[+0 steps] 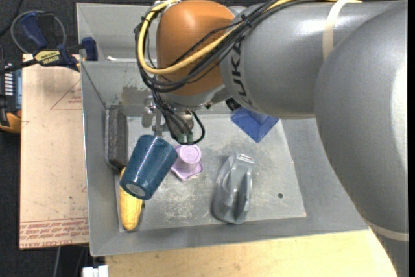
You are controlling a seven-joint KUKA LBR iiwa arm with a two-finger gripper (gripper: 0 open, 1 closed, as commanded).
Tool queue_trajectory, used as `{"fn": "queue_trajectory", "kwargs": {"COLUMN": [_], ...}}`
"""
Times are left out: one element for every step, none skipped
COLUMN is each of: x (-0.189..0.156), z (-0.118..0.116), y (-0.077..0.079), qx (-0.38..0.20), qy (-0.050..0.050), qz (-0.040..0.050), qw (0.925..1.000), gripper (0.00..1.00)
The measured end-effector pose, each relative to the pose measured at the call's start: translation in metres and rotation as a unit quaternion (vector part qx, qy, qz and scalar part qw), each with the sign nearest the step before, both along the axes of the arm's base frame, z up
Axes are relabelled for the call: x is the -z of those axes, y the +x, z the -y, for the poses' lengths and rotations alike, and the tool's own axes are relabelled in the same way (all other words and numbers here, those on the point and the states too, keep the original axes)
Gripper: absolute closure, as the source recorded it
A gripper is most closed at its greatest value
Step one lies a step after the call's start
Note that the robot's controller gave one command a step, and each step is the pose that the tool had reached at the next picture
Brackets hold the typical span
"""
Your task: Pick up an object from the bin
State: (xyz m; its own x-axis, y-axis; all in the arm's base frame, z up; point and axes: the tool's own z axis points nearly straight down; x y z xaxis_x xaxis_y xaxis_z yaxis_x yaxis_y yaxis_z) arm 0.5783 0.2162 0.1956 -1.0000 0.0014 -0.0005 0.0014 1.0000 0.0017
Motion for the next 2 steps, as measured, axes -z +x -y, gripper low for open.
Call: {"fn": "queue_trajectory", "kwargs": {"x": [0.000, 0.067], "z": [0.000, -0.029], "y": [0.000, -0.016], "qx": [0.000, -0.051], "qy": [0.000, 0.000], "qz": [0.0000, -0.0023], "qw": [1.0000, 0.9987], "gripper": [0.00, 0.00]}}
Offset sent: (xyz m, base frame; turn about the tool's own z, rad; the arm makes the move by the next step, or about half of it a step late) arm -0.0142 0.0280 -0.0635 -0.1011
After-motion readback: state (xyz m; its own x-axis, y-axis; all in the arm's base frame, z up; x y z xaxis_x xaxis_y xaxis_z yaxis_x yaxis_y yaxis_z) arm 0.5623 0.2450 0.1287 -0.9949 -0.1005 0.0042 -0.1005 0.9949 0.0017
